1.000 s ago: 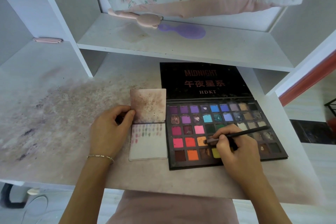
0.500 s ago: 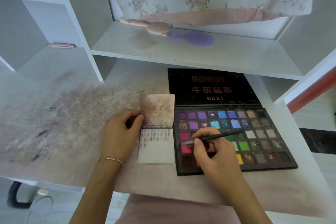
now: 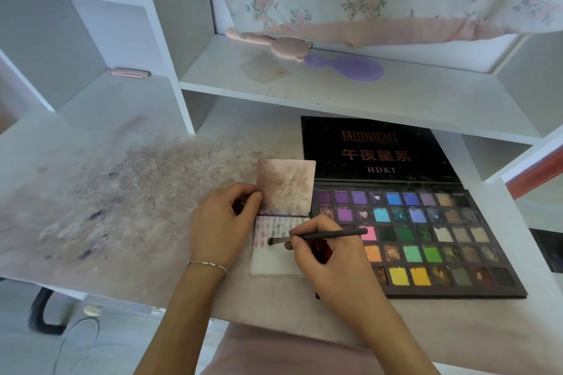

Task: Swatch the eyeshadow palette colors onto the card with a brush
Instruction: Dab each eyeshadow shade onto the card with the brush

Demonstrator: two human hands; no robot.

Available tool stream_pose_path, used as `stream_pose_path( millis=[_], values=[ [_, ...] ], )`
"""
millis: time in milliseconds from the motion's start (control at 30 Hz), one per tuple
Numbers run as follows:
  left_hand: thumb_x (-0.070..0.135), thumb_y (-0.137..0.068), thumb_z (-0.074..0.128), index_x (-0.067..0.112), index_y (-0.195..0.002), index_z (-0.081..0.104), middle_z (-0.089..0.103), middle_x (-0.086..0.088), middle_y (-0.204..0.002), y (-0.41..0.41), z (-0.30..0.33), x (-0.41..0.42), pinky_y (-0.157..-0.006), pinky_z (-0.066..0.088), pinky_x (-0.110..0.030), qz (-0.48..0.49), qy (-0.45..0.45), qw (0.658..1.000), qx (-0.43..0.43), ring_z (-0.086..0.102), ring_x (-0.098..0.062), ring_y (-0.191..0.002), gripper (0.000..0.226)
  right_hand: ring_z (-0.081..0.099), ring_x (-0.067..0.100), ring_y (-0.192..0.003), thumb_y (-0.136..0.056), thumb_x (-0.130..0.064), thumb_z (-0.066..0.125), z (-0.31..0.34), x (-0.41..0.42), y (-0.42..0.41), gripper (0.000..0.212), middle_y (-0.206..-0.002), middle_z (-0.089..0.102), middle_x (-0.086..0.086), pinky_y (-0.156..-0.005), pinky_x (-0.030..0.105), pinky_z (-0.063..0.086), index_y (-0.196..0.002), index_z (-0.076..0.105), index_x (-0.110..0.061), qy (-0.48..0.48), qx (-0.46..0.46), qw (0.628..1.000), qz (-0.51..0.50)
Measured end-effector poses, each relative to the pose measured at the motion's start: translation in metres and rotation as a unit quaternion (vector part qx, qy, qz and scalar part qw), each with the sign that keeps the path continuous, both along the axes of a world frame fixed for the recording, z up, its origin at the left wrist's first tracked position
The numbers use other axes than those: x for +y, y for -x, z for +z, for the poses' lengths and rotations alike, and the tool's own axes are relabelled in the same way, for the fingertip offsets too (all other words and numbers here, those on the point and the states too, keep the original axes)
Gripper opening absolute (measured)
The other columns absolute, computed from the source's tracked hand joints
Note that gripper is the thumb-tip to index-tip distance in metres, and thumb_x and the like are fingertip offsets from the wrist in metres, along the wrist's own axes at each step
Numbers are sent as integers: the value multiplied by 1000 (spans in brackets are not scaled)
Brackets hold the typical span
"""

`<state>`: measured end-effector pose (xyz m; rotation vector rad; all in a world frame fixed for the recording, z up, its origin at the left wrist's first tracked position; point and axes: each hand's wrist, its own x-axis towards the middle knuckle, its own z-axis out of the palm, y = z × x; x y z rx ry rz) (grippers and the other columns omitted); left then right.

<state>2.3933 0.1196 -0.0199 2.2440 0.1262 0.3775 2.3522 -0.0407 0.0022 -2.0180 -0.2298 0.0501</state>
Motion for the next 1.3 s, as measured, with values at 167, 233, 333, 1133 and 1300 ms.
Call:
stream_pose_path(
  millis=[167,233,333,1133,1300],
  values=[
    [22,-83,62,22,-84,70,68,7,-76,0,-2,0,-64,46,-29,2,0,1000,-5,58,-11,-70,8,56,7,-76,-83,-15,59,-2,1,0,15,-80,64,-6,-65,19,47,-79,56,-30,16,0,1000,10],
    [22,-83,62,21,-84,70,67,8,-74,0,-2,0,-64,46,-29,2,1,1000,-5,59,-12,-70,8,55,6,-77,-83,-15,59,-3,1,0,16,-81,63,-7,-65,18,46,-79,56,-30,25,-2,1000,14],
    [21,-83,63,21,-82,70,65,10,-71,0,-2,0,-61,45,-27,5,4,1000,-9,57,-8,-66,7,55,4,-78,-83,-16,59,-3,1,0,16,-81,61,-9,-67,15,46,-80,57,-31,28,8,999,14],
    [21,-82,63,21,-83,71,56,21,-65,0,-1,-1,-60,37,-13,9,1,1000,-6,51,7,-65,7,52,0,-83,-83,-16,59,-1,1,0,28,-82,59,-13,-72,12,46,-76,50,-41,48,-5,999,25],
    [22,-83,62,21,-84,71,63,13,-71,0,-1,0,-60,39,-14,1,-5,1000,-3,53,1,-65,9,54,2,-81,-84,-16,58,-2,2,-2,17,-85,62,-7,-73,18,48,-81,55,-33,50,-4,999,14]
  ],
)
